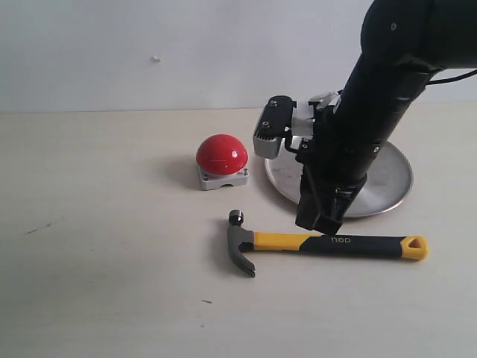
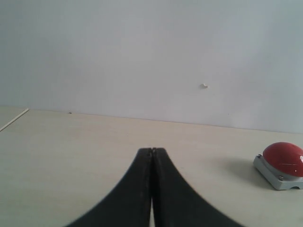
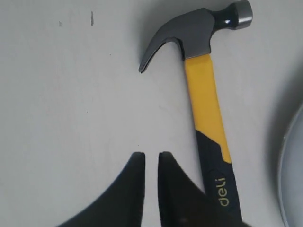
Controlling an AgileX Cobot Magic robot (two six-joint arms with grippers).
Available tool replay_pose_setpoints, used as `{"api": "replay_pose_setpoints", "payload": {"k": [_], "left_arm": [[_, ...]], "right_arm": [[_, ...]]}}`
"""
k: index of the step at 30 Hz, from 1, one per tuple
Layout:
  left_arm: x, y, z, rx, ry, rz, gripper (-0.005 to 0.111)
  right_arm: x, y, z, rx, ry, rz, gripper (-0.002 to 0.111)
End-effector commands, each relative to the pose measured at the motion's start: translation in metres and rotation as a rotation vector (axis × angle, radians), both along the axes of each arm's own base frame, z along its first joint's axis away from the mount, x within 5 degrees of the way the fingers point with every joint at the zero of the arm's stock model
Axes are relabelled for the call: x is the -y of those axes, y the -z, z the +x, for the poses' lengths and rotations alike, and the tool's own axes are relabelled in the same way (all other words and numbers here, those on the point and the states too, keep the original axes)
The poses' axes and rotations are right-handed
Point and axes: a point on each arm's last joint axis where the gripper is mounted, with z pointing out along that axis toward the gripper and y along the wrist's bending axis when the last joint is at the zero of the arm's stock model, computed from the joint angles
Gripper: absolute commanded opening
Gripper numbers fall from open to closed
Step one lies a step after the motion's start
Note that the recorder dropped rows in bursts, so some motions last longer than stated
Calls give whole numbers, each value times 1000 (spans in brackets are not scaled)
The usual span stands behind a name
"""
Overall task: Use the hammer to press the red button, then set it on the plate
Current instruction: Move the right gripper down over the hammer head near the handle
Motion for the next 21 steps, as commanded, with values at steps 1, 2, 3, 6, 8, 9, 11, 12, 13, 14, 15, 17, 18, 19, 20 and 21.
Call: {"api": "replay_pose_setpoints", "payload": {"k": [1, 2, 3, 6, 8, 9, 11, 12, 13, 14, 15, 17, 18, 19, 20, 21], "left_arm": [[0, -2, 0, 19, 1, -7, 0], [0, -2, 0, 19, 1, -7, 0], [0, -2, 0, 19, 1, -7, 0], [0, -2, 0, 19, 1, -7, 0], [0, -2, 0, 19, 1, -7, 0], [0, -2, 0, 19, 1, -7, 0], [0, -2, 0, 19, 1, -7, 0], [0, -2, 0, 19, 1, -7, 0], [0, -2, 0, 19, 1, -7, 0], [0, -2, 0, 19, 1, -7, 0], [0, -2, 0, 19, 1, -7, 0], [0, -2, 0, 19, 1, -7, 0], [0, -2, 0, 19, 1, -7, 0], [0, -2, 0, 19, 1, -7, 0], [0, -2, 0, 19, 1, -7, 0], [0, -2, 0, 19, 1, -7, 0]], "right_arm": [[-10, 1, 2, 70, -50, -17, 26], [-12, 1, 3, 99, -38, -20, 29], [-13, 1, 5, 126, -22, -21, 33], [-17, 4, 9, 162, 7, -7, 41], [-19, 9, 12, 157, 36, -6, 43], [-19, 11, 14, 161, 53, -5, 43], [-20, 11, 18, 195, 67, 10, 42], [-21, 11, 18, 190, 92, 13, 41], [-20, 12, 17, 172, 117, 12, 41], [-20, 12, 16, 163, 126, 10, 41], [-20, 14, 17, 156, 120, -3, 41], [-19, 19, 17, 155, 91, -20, 46], [-19, 22, 18, 153, 72, -35, 49], [-18, 26, 19, 155, 51, -49, 52], [-18, 29, 20, 158, 29, -66, 53], [-18, 33, 21, 164, 1, -74, 54]]}}
